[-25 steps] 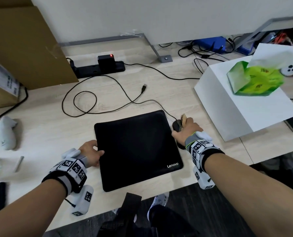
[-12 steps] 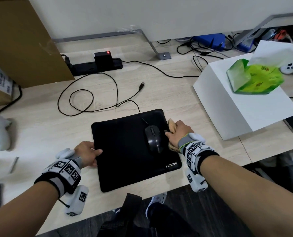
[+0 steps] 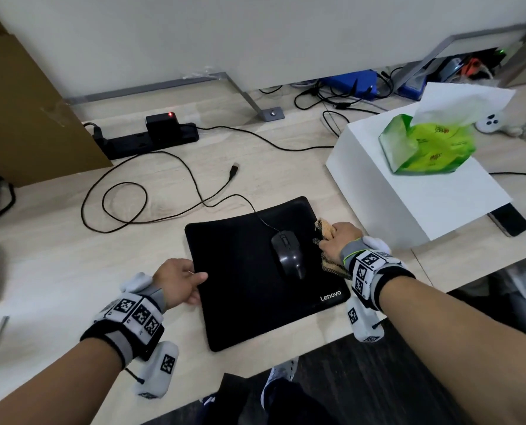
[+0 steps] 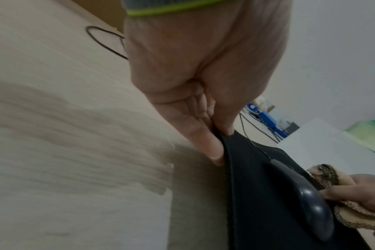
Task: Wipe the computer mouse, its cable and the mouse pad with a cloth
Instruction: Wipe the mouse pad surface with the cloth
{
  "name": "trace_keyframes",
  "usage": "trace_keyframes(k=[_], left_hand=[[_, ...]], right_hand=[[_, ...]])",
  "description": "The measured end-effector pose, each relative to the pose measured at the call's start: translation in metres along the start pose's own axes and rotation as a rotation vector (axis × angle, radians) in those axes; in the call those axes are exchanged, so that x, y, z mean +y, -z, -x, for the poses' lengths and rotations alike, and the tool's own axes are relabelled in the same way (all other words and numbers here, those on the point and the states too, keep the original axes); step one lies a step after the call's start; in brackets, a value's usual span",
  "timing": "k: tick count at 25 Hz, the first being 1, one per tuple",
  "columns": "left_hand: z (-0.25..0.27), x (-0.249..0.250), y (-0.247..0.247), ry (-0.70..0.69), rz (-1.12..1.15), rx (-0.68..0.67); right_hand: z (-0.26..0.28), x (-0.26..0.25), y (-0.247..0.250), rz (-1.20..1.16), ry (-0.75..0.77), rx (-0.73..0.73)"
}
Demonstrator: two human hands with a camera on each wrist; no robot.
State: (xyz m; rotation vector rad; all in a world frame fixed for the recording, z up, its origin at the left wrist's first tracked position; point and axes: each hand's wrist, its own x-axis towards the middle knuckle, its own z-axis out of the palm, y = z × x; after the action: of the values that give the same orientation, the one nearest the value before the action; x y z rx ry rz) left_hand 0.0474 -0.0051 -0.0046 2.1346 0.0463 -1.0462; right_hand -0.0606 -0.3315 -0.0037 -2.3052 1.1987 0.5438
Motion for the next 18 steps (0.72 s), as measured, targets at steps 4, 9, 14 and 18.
trace_keyframes(k=[4, 9, 14, 18], left_hand=[[-0.013, 0.019, -0.019, 0.068, -0.095, 0.019], [0.0, 0.013, 0.002, 0.024, -0.15, 0.069], [0.023, 0.017, 0.011, -0.149, 0.243, -0.027], [0.035, 0.006, 0.019, -0.265, 0.295, 0.038]], right_hand=[[-0.002, 0.01, 0.021, 0.017, 0.025, 0.102], [0.018, -0.033, 0.015, -0.315, 0.159, 0.064], [0.058, -0.114, -0.034, -0.786, 0.219, -0.33], [0.096, -0.151, -0.056, -1.149, 0.161, -0.501]])
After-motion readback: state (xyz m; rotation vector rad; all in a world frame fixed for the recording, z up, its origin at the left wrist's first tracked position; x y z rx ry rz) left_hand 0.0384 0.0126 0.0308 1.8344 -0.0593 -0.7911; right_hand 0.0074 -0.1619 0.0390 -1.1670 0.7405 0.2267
